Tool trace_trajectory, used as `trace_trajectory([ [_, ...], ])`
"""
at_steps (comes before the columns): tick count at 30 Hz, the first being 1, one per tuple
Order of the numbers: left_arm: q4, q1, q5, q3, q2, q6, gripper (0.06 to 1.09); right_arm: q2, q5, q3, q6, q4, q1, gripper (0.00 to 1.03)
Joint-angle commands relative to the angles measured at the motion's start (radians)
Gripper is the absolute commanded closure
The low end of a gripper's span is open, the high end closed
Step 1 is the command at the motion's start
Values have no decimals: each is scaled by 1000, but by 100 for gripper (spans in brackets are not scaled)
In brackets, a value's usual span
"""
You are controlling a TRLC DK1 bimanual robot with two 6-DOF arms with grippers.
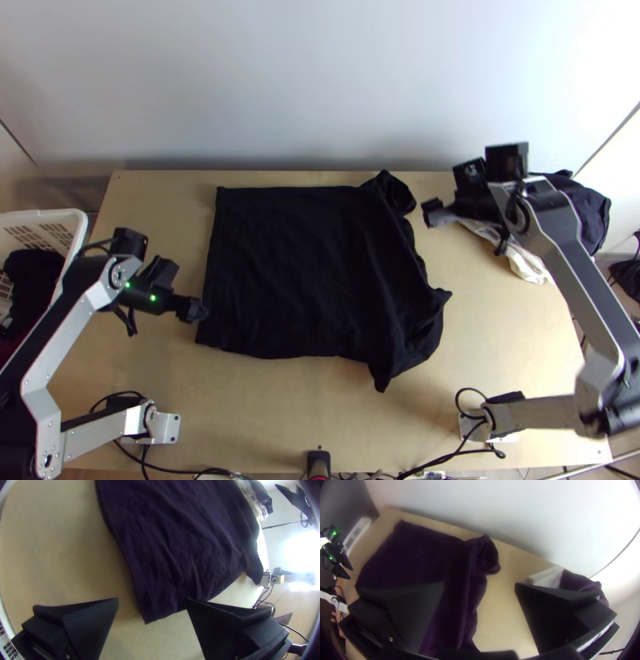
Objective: Fold the t-shirt
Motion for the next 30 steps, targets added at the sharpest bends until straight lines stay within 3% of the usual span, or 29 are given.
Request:
trace_trajectory([
  [1, -5, -3, 1, -127, -69, 28, 17, -154, -6, -118, -2, -33, -17, 4],
  [5, 18, -3, 0, -195, -86, 51, 23, -190, -12, -141, 4, -42, -25, 4],
  [15, 164, -3, 1, -296, -52, 45, 24, -211, -30, -158, 15, -77, -22, 4],
  [20, 211, -2, 28, -304, -34, 31, 50, -213, -32, -166, 17, -97, -20, 4],
  [27, 273, 17, 47, -317, -48, 31, 105, -219, -36, -202, 15, -103, -8, 4],
  [30, 274, 28, 47, -317, -71, 34, 105, -220, -36, -219, 15, -103, -3, 4],
])
